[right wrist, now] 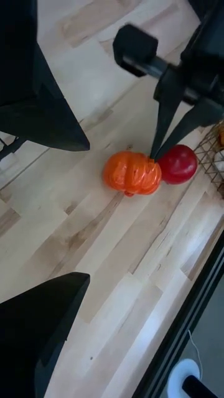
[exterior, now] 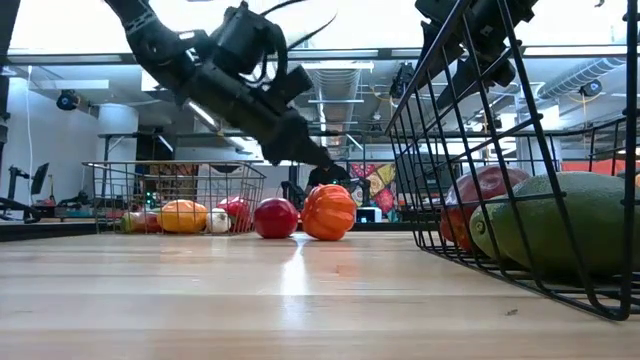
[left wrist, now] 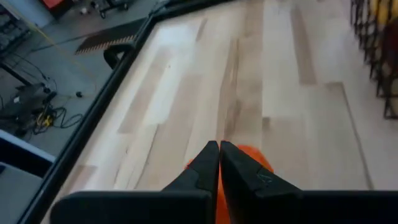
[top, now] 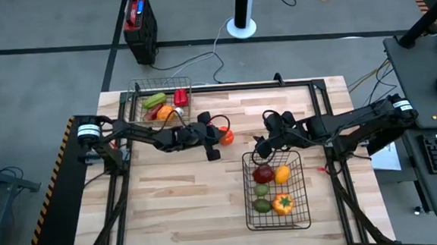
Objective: Sort produce into baskets
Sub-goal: Put the orange pumpkin into the gold wire basket
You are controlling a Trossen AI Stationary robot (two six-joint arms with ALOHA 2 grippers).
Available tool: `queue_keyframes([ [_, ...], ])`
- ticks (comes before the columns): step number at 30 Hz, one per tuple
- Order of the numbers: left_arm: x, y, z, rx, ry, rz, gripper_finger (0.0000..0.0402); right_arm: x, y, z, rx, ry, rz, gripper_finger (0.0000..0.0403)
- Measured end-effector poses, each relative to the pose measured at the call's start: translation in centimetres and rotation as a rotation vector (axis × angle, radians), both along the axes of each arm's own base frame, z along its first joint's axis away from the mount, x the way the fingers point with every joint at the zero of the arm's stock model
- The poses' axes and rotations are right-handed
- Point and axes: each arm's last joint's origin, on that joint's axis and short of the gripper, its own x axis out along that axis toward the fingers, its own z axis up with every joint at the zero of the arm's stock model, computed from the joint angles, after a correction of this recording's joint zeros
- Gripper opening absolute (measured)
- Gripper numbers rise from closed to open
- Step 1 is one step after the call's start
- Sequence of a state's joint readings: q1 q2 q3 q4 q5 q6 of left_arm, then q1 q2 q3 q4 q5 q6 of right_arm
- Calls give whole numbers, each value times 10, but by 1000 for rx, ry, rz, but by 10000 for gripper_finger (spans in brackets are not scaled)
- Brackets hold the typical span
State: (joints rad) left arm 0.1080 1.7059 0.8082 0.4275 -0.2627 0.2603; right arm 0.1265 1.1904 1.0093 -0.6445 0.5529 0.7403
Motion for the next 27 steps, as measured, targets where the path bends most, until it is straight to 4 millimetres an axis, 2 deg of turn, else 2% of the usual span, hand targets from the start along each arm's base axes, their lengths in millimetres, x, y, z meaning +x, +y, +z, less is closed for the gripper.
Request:
queue_keyframes([
  [7, 4, 3, -12, 5, 11, 49, 0, 0, 0, 0, -9, 0, -1, 326],
  [15, 12, 4, -14, 0, 58, 53, 0, 0, 0, 0, -10, -1, 0, 326],
  [27, 9, 3, -17, -27, 94, 88, 0, 0, 0, 0, -10, 3, 0, 326],
])
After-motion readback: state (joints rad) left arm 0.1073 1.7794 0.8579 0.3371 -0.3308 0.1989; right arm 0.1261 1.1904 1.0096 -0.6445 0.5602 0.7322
